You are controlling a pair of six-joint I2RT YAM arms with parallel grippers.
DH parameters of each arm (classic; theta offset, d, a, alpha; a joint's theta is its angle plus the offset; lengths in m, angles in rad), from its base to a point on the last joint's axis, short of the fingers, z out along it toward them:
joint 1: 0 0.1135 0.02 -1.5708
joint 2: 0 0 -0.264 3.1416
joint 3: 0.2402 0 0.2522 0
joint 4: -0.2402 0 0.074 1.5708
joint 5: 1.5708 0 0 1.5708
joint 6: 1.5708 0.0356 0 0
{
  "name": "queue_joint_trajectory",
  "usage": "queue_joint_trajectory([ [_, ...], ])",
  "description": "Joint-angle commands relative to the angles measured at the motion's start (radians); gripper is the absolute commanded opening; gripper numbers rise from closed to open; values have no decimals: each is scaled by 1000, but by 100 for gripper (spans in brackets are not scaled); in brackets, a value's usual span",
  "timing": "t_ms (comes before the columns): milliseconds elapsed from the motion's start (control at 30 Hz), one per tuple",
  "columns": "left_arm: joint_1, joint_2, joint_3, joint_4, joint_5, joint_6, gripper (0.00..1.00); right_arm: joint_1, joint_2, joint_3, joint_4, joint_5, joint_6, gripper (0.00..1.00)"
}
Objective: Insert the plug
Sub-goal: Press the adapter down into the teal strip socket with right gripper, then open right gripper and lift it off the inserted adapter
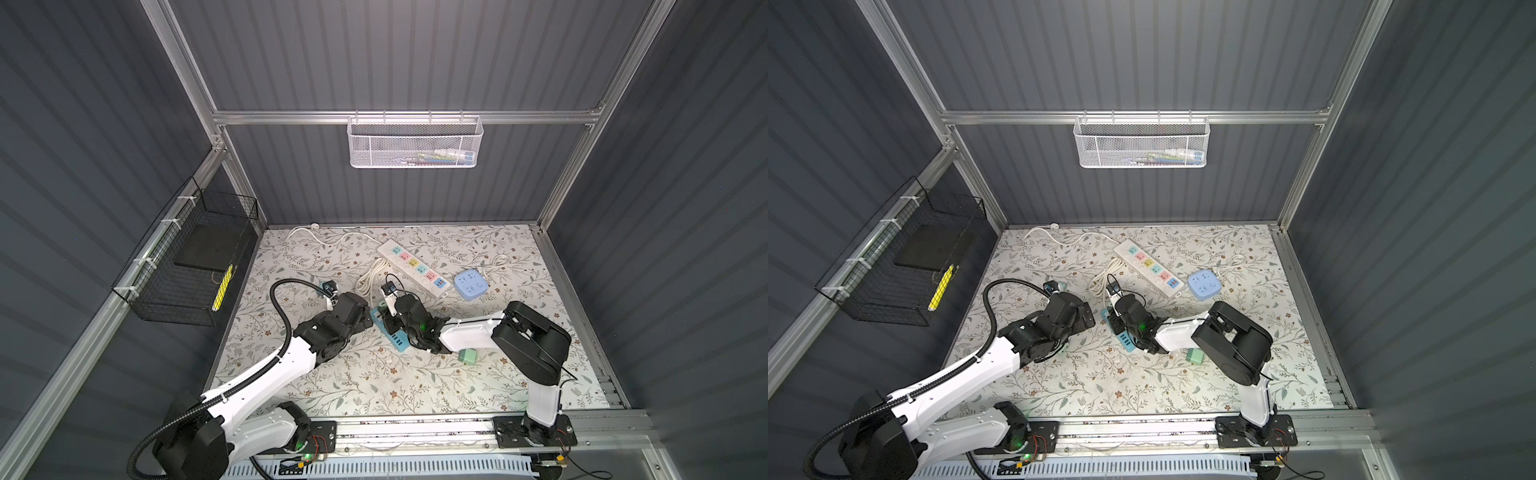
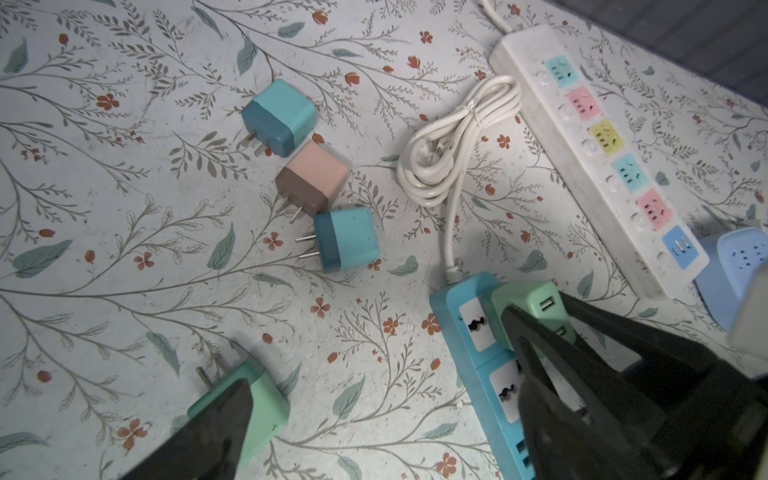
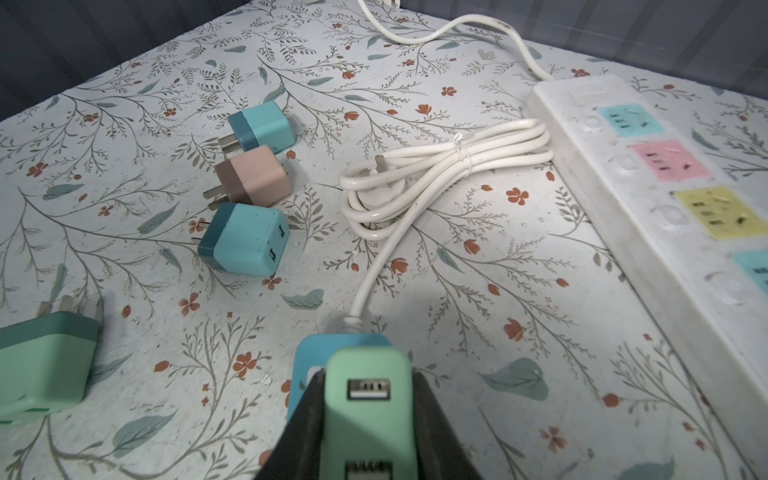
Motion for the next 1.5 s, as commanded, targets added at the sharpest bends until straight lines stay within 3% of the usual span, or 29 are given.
queue_joint_trajectory([
  [0,8,-39,3,-40,-42,-2,100,17,65,-11,-260,13,-2,24],
  [467,8,-145,53,-139,-86,40,100,28,-34,137,-361,25,5,57],
  [633,10,-154,94,-172,-84,45,100,27,-113,148,-393,17,25,64],
  [867,10,-186,115,-202,-82,39,100,2,-202,134,-435,27,38,67],
  [1133,10,-151,126,-199,-54,34,100,-56,-115,221,-494,16,14,66],
  [1467,10,-148,100,-192,-45,21,100,-60,-70,102,-442,27,86,64],
])
